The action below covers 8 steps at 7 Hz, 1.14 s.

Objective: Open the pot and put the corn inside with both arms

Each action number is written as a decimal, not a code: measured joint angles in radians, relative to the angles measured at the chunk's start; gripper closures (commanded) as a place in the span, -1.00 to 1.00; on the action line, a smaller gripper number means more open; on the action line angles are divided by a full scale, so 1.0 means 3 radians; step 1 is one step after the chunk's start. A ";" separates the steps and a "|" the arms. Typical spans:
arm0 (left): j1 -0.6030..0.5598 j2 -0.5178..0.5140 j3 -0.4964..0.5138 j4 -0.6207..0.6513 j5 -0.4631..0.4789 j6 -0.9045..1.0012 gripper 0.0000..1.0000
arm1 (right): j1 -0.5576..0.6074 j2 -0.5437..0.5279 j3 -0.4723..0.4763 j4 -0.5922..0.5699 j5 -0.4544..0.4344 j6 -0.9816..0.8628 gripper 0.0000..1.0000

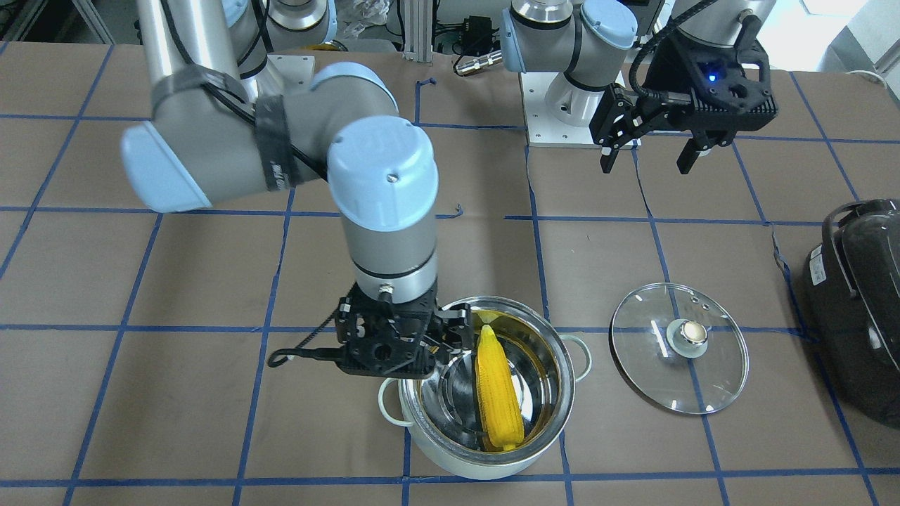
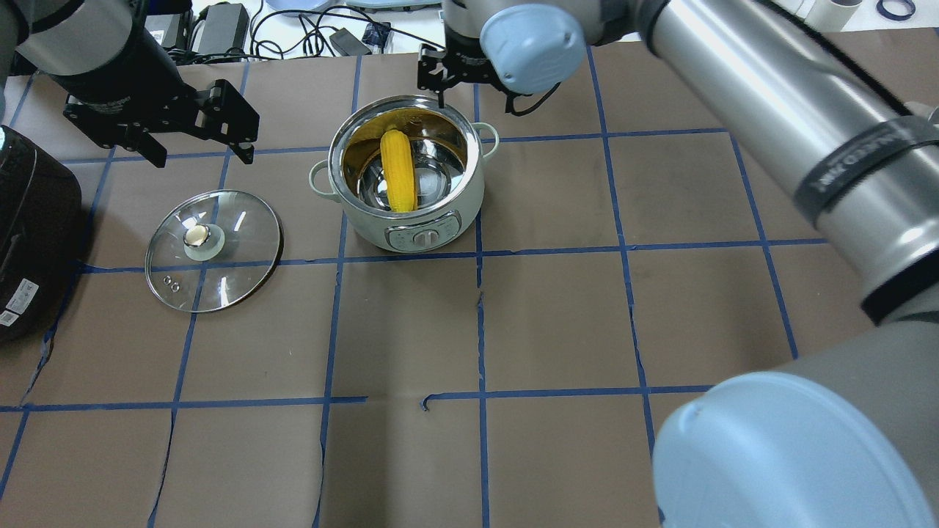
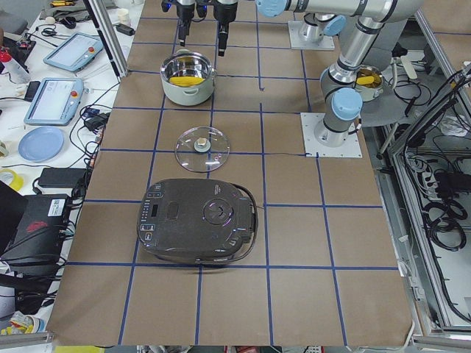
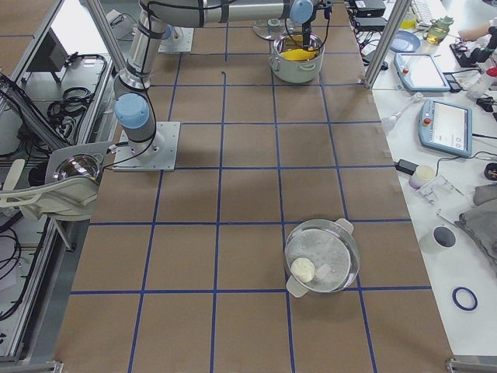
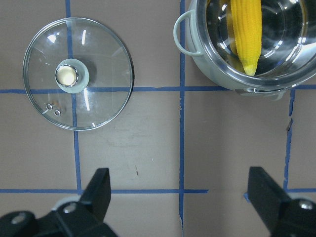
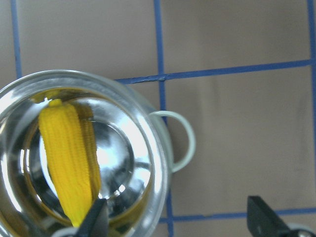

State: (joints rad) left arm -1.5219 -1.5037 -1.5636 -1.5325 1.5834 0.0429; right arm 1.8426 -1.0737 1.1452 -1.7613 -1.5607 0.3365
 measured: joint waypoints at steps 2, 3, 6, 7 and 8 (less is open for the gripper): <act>0.0000 0.0000 0.0000 0.0018 -0.0001 0.0002 -1.00 | -0.0381 -0.0512 0.0178 0.0561 -0.0022 -0.0577 -1.00; -0.0001 0.0001 -0.0001 0.0024 0.0000 0.0001 -1.00 | -0.0500 -0.0819 0.0468 0.0641 -0.0025 -0.0886 -1.00; 0.0000 0.0000 -0.0007 0.0026 0.0003 0.0000 -1.00 | -0.0705 -0.1459 0.1226 0.0280 -0.0031 -0.1399 -1.00; 0.0000 -0.0001 -0.0016 0.0027 0.0000 0.0000 -1.00 | -0.0727 -0.1519 0.1264 0.0247 -0.0011 -0.1443 -1.00; -0.0006 0.0001 -0.0030 0.0029 -0.0001 0.0000 -1.00 | -0.0740 -0.1537 0.1245 0.0239 0.0014 -0.1462 -1.00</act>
State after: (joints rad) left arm -1.5236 -1.5033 -1.5725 -1.5237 1.5833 0.0429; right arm 1.6205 -1.5349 1.5187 -1.6897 -1.5563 -0.1019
